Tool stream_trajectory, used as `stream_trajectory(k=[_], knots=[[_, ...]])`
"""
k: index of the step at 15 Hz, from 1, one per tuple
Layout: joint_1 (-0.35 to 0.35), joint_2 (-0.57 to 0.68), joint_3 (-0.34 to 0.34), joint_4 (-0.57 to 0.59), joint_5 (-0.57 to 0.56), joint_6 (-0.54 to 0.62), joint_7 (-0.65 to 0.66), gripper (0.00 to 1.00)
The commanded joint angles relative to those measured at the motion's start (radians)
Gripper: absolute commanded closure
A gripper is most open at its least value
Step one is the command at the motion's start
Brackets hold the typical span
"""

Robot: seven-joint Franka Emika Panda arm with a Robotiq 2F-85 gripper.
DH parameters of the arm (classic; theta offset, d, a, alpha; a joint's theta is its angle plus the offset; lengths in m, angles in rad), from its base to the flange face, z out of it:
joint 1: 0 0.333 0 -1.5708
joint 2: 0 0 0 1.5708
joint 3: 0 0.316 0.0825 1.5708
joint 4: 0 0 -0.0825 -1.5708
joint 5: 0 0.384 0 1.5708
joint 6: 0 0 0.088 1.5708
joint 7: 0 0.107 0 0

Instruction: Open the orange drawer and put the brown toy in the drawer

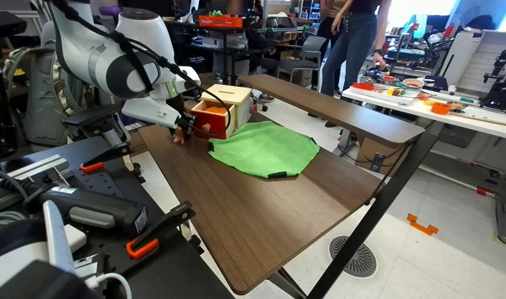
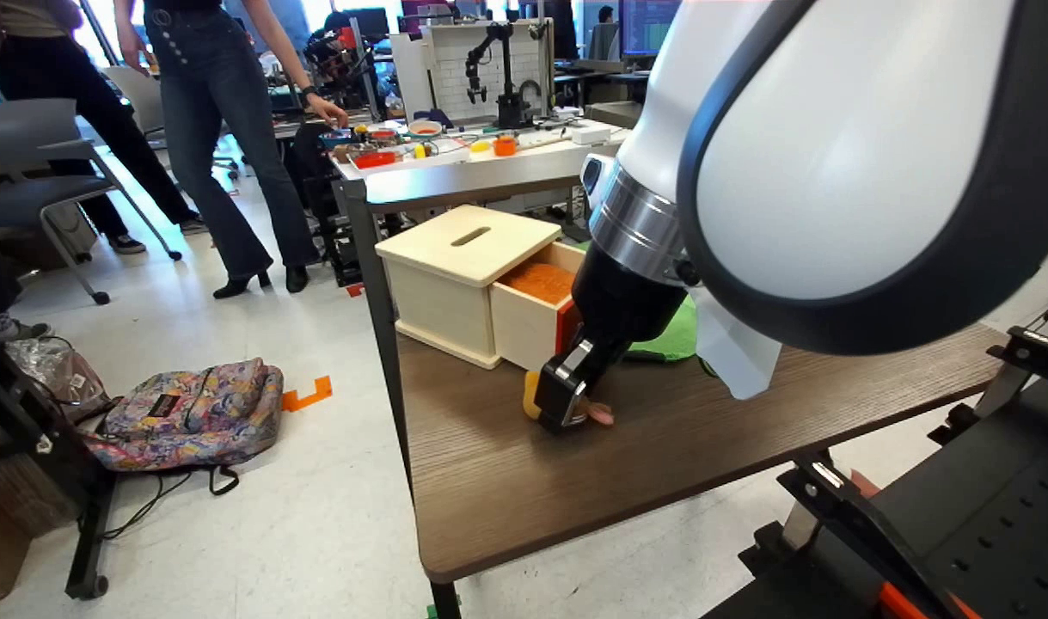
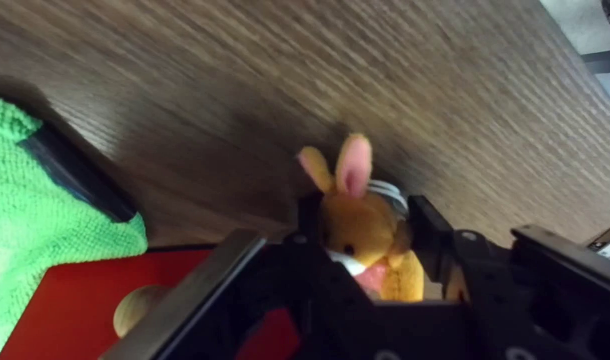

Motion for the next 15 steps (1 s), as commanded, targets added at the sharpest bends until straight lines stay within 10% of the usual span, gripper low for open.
stream_trajectory(k=[1,4,15], knots=[[0.027,0.019,-0.034,0.019,-0.036,0.021,0.032,0.82],[0.027,0.008,-0.036,0.007,-0.038,0.016,0.032,0.98],[-0.030,-0.171,0.061,-0.181,-0.056,-0.039,0.062,0.96]])
